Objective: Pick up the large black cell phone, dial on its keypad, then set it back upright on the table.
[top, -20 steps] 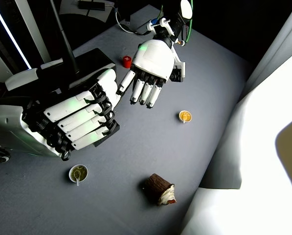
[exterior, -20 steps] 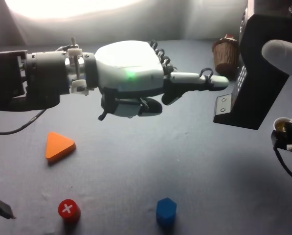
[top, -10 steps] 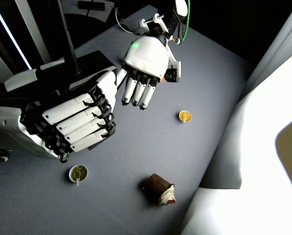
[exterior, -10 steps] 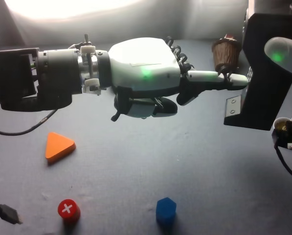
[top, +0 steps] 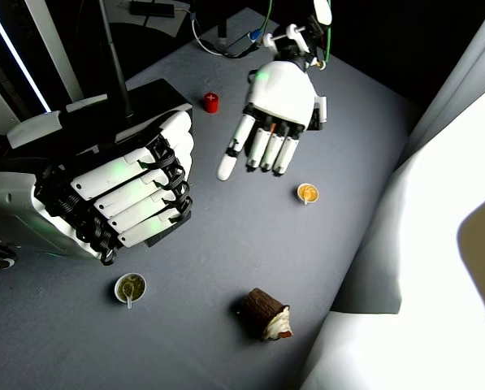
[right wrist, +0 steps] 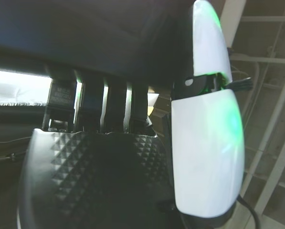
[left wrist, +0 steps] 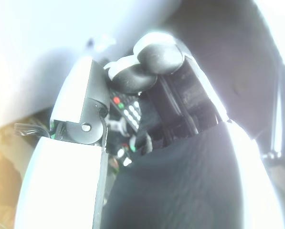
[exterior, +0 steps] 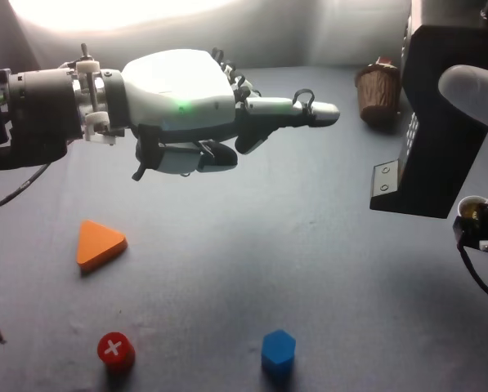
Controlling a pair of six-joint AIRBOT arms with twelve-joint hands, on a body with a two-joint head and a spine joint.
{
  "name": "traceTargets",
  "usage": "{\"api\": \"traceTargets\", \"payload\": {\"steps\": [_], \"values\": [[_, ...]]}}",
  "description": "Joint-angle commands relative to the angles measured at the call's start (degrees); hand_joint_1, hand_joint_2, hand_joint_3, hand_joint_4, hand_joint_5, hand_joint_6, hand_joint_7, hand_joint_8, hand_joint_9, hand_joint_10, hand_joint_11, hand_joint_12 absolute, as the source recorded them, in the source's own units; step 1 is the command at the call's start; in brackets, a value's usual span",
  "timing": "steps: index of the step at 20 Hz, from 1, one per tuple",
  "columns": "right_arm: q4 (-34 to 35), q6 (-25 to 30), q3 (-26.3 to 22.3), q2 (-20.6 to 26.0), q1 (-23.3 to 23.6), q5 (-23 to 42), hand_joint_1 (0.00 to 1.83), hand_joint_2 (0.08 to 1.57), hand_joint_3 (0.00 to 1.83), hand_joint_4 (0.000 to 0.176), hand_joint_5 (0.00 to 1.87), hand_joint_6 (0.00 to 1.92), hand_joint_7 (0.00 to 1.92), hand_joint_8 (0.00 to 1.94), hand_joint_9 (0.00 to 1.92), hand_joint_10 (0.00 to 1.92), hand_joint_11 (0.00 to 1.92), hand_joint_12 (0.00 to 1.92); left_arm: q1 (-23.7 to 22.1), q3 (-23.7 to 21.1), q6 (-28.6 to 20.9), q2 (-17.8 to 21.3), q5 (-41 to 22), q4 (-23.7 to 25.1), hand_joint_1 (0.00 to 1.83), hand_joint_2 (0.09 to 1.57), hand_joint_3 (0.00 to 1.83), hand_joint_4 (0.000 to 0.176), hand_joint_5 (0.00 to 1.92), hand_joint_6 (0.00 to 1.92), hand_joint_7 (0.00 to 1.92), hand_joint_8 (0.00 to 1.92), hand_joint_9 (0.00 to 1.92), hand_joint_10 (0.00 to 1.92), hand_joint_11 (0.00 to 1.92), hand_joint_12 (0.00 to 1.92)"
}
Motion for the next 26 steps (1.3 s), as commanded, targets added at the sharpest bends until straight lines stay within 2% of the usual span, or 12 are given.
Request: {"api": "traceTargets", "payload": {"steps": [1, 4, 6, 7, 8, 10, 14, 15, 18, 22, 25, 26], "values": [[-0.63, 1.26, 0.13, 0.84, 0.58, 7.60, 1.48, 1.12, 0.00, 0.000, 0.93, 0.86, 0.95, 0.93, 0.88, 1.19, 0.79, 1.67, -1.14, -0.13, 0.02, -0.04, -4.98, -4.39, 1.29, 1.30, 0.01, 0.131, 0.00, 0.00, 0.62, 1.62, 0.85, 1.92, 0.72, 1.92], [-0.63, 1.27, 0.08, 0.84, 0.58, 7.61, 1.48, 1.13, 0.00, 0.000, 0.92, 0.89, 0.92, 0.98, 0.90, 1.16, 0.79, 1.67, -1.90, -1.14, 0.03, -0.21, -4.05, -4.33, 1.29, 1.30, 0.01, 0.129, 0.00, 0.00, 0.61, 1.63, 0.83, 1.92, 0.60, 1.92], [-0.63, 1.27, 0.06, 0.84, 0.58, 7.61, 1.48, 1.13, 0.00, 0.000, 0.89, 0.93, 0.90, 1.02, 0.89, 1.17, 0.78, 1.68, -2.33, -2.30, 0.27, -0.25, -2.74, -4.32, 1.29, 1.30, 0.00, 0.143, 0.00, 0.00, 0.62, 1.63, 0.81, 1.92, 0.54, 1.92], [-0.63, 1.27, 0.03, 0.84, 0.58, 7.61, 1.48, 1.13, 0.00, 0.000, 0.89, 0.93, 0.89, 1.02, 0.89, 1.17, 0.78, 1.68, -2.60, -3.06, 0.43, -0.25, -2.18, -4.32, 1.29, 1.30, 0.00, 0.145, 0.00, 0.00, 0.61, 1.63, 0.76, 1.90, 0.43, 1.92], [-0.63, 1.27, -0.01, 0.84, 0.58, 7.61, 1.48, 1.13, 0.00, 0.000, 0.90, 0.92, 0.89, 1.02, 0.88, 1.18, 0.78, 1.68, -2.86, -3.88, 0.52, -0.32, -1.55, -4.32, 1.29, 1.30, 0.00, 0.140, 0.00, 0.00, 0.62, 1.63, 0.78, 1.92, 0.41, 1.92], [-0.63, 1.27, -0.07, 0.84, 0.58, 7.61, 1.48, 1.13, 0.00, 0.000, 0.90, 0.93, 0.89, 1.02, 0.89, 1.17, 0.78, 1.68, -3.40, -5.10, 0.81, -0.49, -0.67, -4.32, 1.30, 1.30, 0.00, 0.130, 0.00, 0.00, 0.63, 1.62, 0.87, 1.92, 0.64, 1.92], [-0.63, 1.27, -0.27, 0.84, 0.57, 7.62, 1.48, 1.13, 0.00, 0.000, 0.90, 0.94, 0.91, 0.99, 0.90, 1.14, 0.80, 1.65, -4.75, -7.08, 0.59, -1.83, -1.08, -4.31, 1.30, 1.30, 0.00, 0.123, 0.00, 0.00, 0.63, 1.63, 0.88, 1.92, 0.83, 1.92], [-0.63, 1.27, -0.29, 0.84, 0.57, 7.62, 1.48, 1.13, 0.00, 0.000, 0.88, 0.97, 0.89, 1.02, 0.88, 1.16, 0.80, 1.66, -4.87, -7.52, 0.46, -2.11, -1.32, -4.14, 1.30, 1.30, 0.00, 0.119, 0.00, 0.00, 0.63, 1.62, 0.89, 1.92, 0.83, 1.92], [-0.63, 1.27, -0.29, 0.84, 0.57, 7.72, 1.48, 1.13, 0.00, 0.000, 0.87, 0.98, 0.88, 1.04, 0.89, 1.16, 0.79, 1.66, -5.79, -9.32, -0.44, -2.41, -0.75, -2.87, 1.30, 1.29, 0.00, 0.136, 0.00, 0.00, 0.64, 1.62, 0.90, 1.92, 0.76, 1.92], [-0.62, 1.27, 0.52, 0.84, 0.56, 7.80, 1.49, 1.12, 0.00, 0.000, 0.91, 0.92, 0.93, 0.95, 0.91, 1.12, 0.82, 1.63, -4.87, -8.28, -2.09, -1.35, -3.01, -2.90, 1.30, 1.29, 0.00, 0.125, 0.00, 0.00, 0.64, 1.62, 0.91, 1.92, 0.78, 1.92], [-0.58, 1.28, 1.05, 0.84, 0.55, 7.83, 1.48, 1.13, 0.00, 0.000, 0.87, 0.98, 0.89, 1.00, 0.91, 1.14, 0.81, 1.64, -4.19, -6.96, -4.88, -0.21, -6.54, -2.86, 1.30, 1.30, 0.00, 0.135, 0.00, 0.00, 0.63, 1.63, 0.91, 1.92, 0.77, 1.92], [-0.48, 1.28, 1.25, 0.84, 0.54, 7.84, 1.49, 1.13, 0.00, 0.000, 0.88, 0.96, 0.91, 0.98, 0.92, 1.12, 0.81, 1.64, -4.23, -6.46, -6.68, 0.39, -8.10, -2.69, 1.30, 1.29, 0.00, 0.130, 0.00, 0.00, 0.64, 1.62, 0.91, 1.92, 0.79, 1.92]]}}
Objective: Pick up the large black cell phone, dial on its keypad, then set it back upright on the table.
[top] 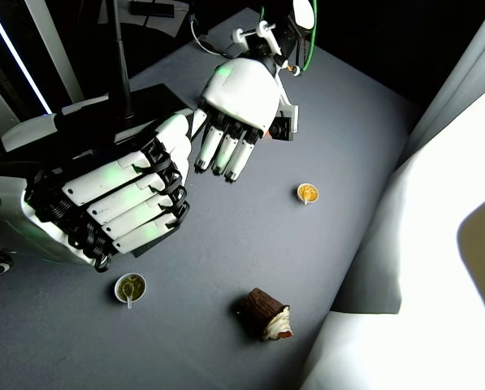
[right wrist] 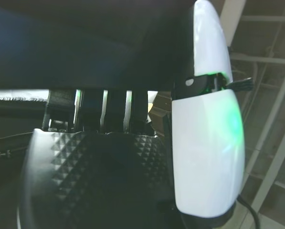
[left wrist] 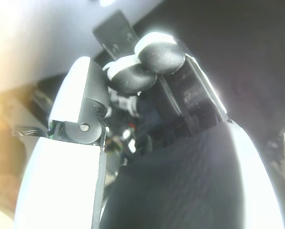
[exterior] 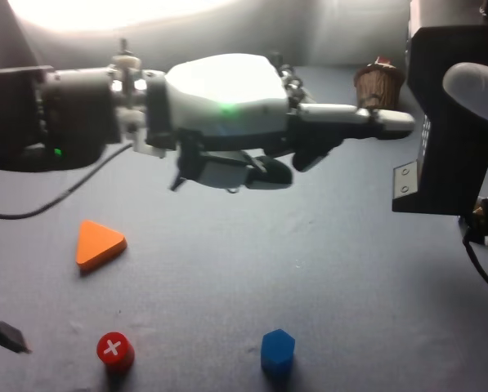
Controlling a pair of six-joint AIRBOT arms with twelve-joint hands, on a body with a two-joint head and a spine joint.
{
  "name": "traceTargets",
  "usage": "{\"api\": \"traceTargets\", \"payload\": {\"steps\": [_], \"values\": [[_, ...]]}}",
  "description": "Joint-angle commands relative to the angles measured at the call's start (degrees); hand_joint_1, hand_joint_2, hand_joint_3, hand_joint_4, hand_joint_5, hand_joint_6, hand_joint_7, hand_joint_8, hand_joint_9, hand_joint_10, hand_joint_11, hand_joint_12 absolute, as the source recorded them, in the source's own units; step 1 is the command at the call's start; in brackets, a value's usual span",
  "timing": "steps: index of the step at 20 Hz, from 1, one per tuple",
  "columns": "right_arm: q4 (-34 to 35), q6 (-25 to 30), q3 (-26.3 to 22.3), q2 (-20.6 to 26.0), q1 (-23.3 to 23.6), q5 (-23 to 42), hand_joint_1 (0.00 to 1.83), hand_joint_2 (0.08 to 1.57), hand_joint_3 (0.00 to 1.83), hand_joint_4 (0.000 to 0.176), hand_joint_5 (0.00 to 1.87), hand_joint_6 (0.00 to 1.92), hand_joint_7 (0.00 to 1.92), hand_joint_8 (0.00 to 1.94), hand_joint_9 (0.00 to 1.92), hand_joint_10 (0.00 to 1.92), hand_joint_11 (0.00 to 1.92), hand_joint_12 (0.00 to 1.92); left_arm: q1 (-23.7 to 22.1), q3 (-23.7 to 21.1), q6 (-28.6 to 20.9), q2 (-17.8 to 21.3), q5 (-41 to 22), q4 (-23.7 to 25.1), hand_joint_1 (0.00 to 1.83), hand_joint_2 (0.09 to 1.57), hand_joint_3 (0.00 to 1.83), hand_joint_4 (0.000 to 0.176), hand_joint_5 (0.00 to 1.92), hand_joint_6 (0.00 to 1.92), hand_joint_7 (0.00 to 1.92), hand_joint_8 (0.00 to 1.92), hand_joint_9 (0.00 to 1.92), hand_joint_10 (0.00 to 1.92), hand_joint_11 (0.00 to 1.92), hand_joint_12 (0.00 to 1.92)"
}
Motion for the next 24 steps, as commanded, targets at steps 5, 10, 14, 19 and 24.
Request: {"api": "traceTargets", "payload": {"steps": [5, 10, 14, 19, 24], "values": [[0.82, 1.37, 1.37, 0.64, 0.56, 7.73, 1.48, 1.13, 0.00, 0.000, 0.89, 0.95, 0.90, 1.00, 0.90, 1.15, 0.81, 1.64, -2.81, 0.95, -19.23, 1.93, -7.96, 2.55, 1.30, 1.29, 0.00, 0.120, 0.00, 0.00, 0.65, 1.60, 0.88, 1.92, 0.76, 1.92], [3.35, 2.05, 2.82, -0.21, 0.59, 8.63, 1.48, 1.13, 0.00, 0.000, 0.91, 0.92, 0.90, 1.00, 0.88, 1.18, 0.79, 1.66, -6.91, 2.14, -34.36, 2.06, -9.63, 13.13, 1.31, 1.28, 0.00, 0.104, 0.00, 0.00, 0.65, 1.59, 0.94, 1.92, 0.75, 1.92], [3.29, 2.76, 4.21, -2.07, 0.63, 10.98, 1.48, 1.13, 0.00, 0.000, 0.91, 0.92, 0.91, 0.99, 0.89, 1.17, 0.79, 1.66, -6.98, 3.20, -35.03, 1.92, -12.28, 5.54, 1.30, 1.30, 0.00, 0.057, 0.06, 0.01, 0.62, 1.63, 0.89, 1.92, 0.73, 1.92], [0.12, 2.76, 6.33, -3.78, 0.65, 14.05, 1.48, 1.12, 0.00, 0.000, 0.93, 0.87, 0.90, 1.00, 0.90, 1.15, 0.80, 1.65, -5.17, 2.30, -37.84, 2.50, -11.96, -7.77, 1.26, 1.31, 0.00, 0.000, 0.30, 0.02, 0.62, 1.61, 0.66, 1.92, 0.62, 1.92], [-0.03, 3.08, 7.63, -4.98, 0.65, 14.86, 1.49, 1.09, 0.00, 0.000, 0.98, 0.80, 0.99, 0.85, 0.99, 1.03, 0.83, 1.60, -5.76, -0.88, -44.88, 3.25, -0.11, 0.51, 0.42, 1.31, 0.00, 0.000, 0.53, 0.00, 0.70, 0.23, 0.62, 0.58, 0.38, 1.20]]}}
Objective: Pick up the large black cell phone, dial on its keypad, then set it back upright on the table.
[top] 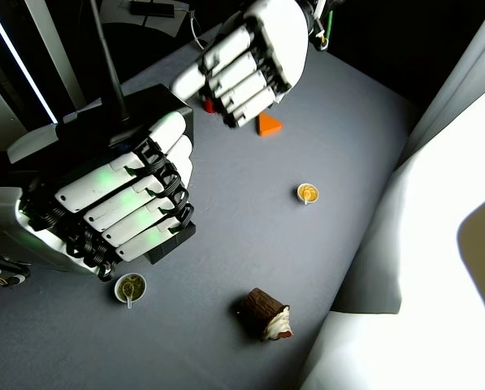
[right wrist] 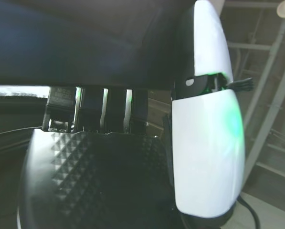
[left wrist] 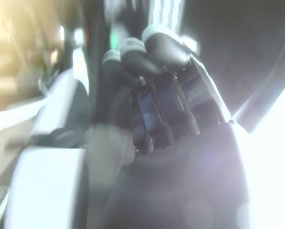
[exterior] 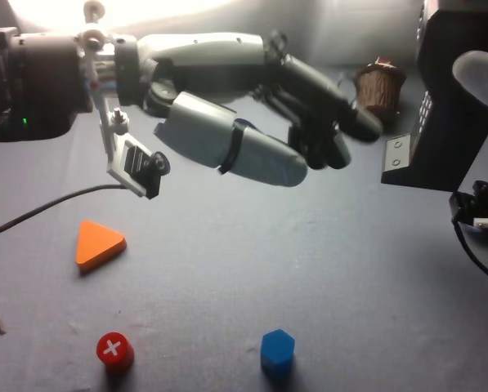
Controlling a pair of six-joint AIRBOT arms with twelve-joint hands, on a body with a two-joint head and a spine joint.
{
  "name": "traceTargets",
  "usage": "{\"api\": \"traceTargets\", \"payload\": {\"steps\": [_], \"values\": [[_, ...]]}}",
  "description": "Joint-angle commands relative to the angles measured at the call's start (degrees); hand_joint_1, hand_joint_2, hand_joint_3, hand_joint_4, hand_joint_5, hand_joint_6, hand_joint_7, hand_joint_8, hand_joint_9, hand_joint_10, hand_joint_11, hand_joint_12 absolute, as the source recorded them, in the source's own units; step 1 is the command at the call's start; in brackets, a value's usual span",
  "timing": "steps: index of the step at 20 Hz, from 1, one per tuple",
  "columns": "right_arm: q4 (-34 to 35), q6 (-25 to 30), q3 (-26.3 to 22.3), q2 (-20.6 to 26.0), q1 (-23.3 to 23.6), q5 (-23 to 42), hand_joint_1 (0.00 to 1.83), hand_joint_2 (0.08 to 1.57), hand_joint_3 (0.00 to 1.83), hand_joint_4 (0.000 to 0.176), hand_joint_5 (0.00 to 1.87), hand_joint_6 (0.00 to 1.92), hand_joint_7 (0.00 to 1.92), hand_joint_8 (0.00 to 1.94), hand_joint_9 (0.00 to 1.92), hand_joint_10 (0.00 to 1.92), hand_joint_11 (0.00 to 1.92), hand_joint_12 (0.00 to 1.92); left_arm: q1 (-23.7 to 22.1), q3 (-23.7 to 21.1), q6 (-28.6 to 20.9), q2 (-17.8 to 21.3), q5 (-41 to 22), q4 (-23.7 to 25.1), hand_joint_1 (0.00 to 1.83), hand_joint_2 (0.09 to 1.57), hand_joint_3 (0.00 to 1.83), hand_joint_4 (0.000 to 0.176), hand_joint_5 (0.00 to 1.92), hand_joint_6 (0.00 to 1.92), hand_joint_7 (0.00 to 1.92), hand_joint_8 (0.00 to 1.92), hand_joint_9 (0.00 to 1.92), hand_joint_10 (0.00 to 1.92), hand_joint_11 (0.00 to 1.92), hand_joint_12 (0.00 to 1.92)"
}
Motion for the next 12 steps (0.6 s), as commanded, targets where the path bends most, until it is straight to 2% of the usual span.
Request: {"api": "traceTargets", "payload": {"steps": [1, 2, 3, 4, 5, 6, 7, 9, 10, 12], "values": [[-0.35, 1.37, 0.54, 0.52, 0.60, 7.76, 1.49, 1.09, 0.00, 0.000, 0.98, 0.79, 0.99, 0.85, 0.98, 1.04, 0.83, 1.60, -1.93, -0.26, -1.92, 0.25, -1.20, -4.41, 0.29, 1.30, 0.00, 0.000, 0.48, 0.00, 0.62, 0.08, 0.55, 0.34, 0.28, 1.09], [-0.28, 1.47, 0.84, 0.31, 0.57, 7.81, 1.49, 1.09, 0.00, 0.000, 0.99, 0.76, 0.99, 0.86, 0.98, 1.05, 0.83, 1.61, -2.30, -0.45, -3.67, 0.25, -0.08, -2.75, 0.25, 1.24, 0.00, 0.000, 0.48, 0.00, 0.51, 0.01, 0.47, 0.14, 0.16, 1.00], [0.21, 1.63, 1.00, 0.13, 0.40, 7.81, 1.49, 1.09, 0.00, 0.000, 0.99, 0.76, 0.99, 0.86, 0.97, 1.06, 0.84, 1.60, -2.59, -0.52, -5.27, 0.26, 0.80, -1.38, 0.22, 1.21, 0.00, 0.000, 0.46, 0.00, 0.44, 0.00, 0.42, 0.05, 0.09, 0.93], [0.83, 1.65, 1.10, 0.04, 0.27, 7.81, 1.49, 1.09, 0.00, 0.000, 1.00, 0.77, 0.99, 0.86, 0.98, 1.04, 0.85, 1.59, -2.88, -0.64, -7.99, 0.27, 2.14, 0.56, 0.12, 1.22, 0.00, 0.000, 0.41, 0.00, 0.36, 0.00, 0.33, 0.01, 0.02, 0.77], [1.17, 1.72, 1.14, 0.04, 0.17, 7.81, 1.49, 1.09, 0.00, 0.000, 0.98, 0.82, 0.98, 0.84, 1.00, 1.01, 0.86, 1.57, -3.09, -0.64, -9.56, 0.26, 2.87, 0.99, 0.00, 1.24, 0.00, 0.017, 0.31, 0.00, 0.25, 0.00, 0.20, 0.00, 0.00, 0.47], [1.57, 1.73, 1.19, 0.03, 0.14, 7.82, 1.49, 1.10, 0.00, 0.000, 0.96, 0.85, 0.95, 0.88, 0.99, 1.03, 0.85, 1.58, -3.28, -0.58, -11.60, 0.22, 3.68, 1.32, 0.00, 1.21, 0.00, 0.033, 0.28, 0.00, 0.21, 0.00, 0.17, 0.00, 0.00, 0.37], [2.14, 1.82, 1.24, 0.04, 0.11, 7.83, 1.49, 1.10, 0.00, 0.000, 0.96, 0.85, 0.95, 0.88, 0.99, 1.03, 0.85, 1.58, -3.33, -0.47, -13.77, 0.19, 4.43, 1.60, 0.00, 1.21, 0.00, 0.033, 0.28, 0.00, 0.21, 0.00, 0.17, 0.00, 0.00, 0.37], [3.01, 2.07, 1.60, 0.00, -0.14, 7.84, 1.49, 1.10, 0.00, 0.000, 0.96, 0.85, 0.94, 0.90, 0.98, 1.04, 0.83, 1.59, -3.22, -0.06, -21.49, 0.15, 6.40, 2.15, 0.00, 1.18, 0.00, 0.037, 0.24, 0.00, 0.16, 0.00, 0.14, 0.00, 0.00, 0.30], [3.17, 2.37, 2.09, -0.17, -0.48, 7.84, 1.49, 1.11, 0.00, 0.000, 0.92, 0.92, 0.93, 0.93, 0.94, 1.09, 0.81, 1.62, -3.35, 0.41, -26.88, 0.17, 7.22, 5.12, 0.00, 1.16, 0.00, 0.036, 0.23, 0.00, 0.17, 0.00, 0.16, 0.01, 0.00, 0.34], [4.06, 2.78, 2.68, -0.59, -1.13, 7.84, 1.49, 1.11, 0.00, 0.000, 0.91, 0.94, 0.95, 0.90, 0.96, 1.07, 0.81, 1.62, -4.03, 1.45, -36.27, 0.18, 7.54, 14.96, 0.00, 1.15, 0.00, 0.041, 0.22, 0.00, 0.18, 0.00, 0.17, 0.01, 0.00, 0.38]]}}
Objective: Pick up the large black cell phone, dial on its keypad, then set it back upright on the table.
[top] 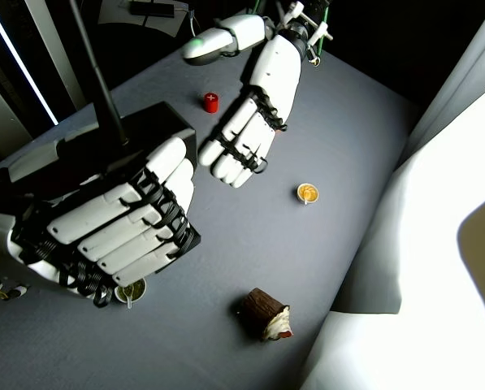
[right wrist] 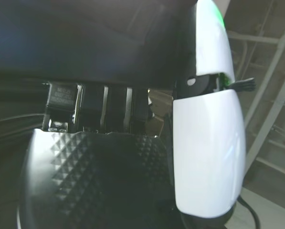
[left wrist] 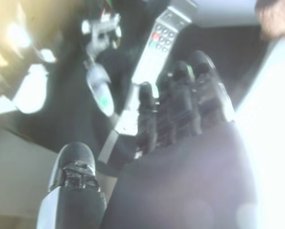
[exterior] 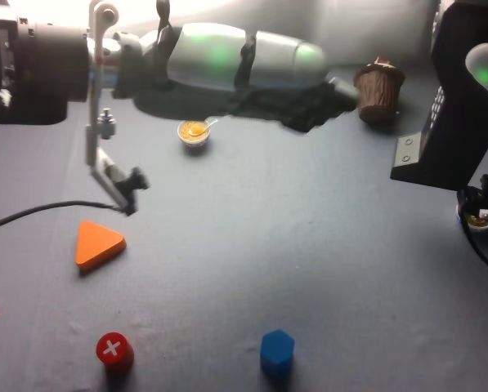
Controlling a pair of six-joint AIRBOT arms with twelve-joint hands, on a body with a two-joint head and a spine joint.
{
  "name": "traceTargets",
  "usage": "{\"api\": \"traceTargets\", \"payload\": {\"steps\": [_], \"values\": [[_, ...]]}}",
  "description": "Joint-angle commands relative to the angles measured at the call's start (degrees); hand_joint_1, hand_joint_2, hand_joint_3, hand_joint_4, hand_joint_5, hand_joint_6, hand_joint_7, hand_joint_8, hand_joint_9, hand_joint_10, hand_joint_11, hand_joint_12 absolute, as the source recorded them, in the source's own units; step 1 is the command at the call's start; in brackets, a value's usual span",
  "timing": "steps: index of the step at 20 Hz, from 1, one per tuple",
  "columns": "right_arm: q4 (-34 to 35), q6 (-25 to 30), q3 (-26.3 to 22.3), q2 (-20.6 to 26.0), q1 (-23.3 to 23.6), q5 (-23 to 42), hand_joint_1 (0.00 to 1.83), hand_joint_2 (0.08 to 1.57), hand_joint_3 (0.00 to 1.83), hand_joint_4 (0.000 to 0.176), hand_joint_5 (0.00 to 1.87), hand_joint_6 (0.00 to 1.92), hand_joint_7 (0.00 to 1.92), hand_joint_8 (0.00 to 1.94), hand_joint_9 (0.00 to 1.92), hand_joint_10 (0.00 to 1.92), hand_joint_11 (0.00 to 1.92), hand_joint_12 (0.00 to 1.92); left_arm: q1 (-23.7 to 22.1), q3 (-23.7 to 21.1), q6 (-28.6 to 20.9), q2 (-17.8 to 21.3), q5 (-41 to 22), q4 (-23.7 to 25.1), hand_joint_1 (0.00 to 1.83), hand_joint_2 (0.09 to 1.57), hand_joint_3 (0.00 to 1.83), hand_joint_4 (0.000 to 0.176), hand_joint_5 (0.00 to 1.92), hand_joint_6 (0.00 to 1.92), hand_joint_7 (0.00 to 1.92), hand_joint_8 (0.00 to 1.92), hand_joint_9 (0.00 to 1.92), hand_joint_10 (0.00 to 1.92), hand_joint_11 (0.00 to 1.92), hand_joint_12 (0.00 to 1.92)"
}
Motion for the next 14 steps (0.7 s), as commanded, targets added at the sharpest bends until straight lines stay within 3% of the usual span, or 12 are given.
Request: {"api": "traceTargets", "payload": {"steps": [1, 10, 14], "values": [[-0.12, 1.53, 0.39, 0.48, -0.17, 7.45, 1.49, 1.11, 0.00, 0.000, 0.91, 0.94, 0.94, 0.92, 0.96, 1.06, 0.82, 1.61, -0.74, 0.43, -1.42, 0.23, -1.98, -2.85, 0.00, 1.14, 0.00, 0.041, 0.22, 0.00, 0.19, 0.00, 0.18, 0.01, 0.00, 0.41], [0.89, 2.27, 0.93, -0.58, -1.73, 7.48, 1.49, 1.10, 0.00, 0.000, 0.95, 0.87, 0.97, 0.90, 0.94, 1.06, 0.82, 1.60, -4.69, 1.56, -1.44, 1.33, -2.59, -2.76, 0.00, 1.18, 0.00, 0.024, 0.24, 0.00, 0.20, 0.00, 0.18, 0.00, 0.00, 0.43], [0.30, 2.62, 2.07, -1.08, -3.37, 7.49, 1.49, 1.11, 0.00, 0.000, 0.94, 0.86, 0.97, 0.90, 0.91, 1.12, 0.81, 1.62, -3.78, 0.90, -1.43, 1.89, -2.71, -2.75, 0.00, 1.19, 0.00, 0.025, 0.24, 0.00, 0.21, 0.00, 0.18, 0.00, 0.00, 0.41]]}}
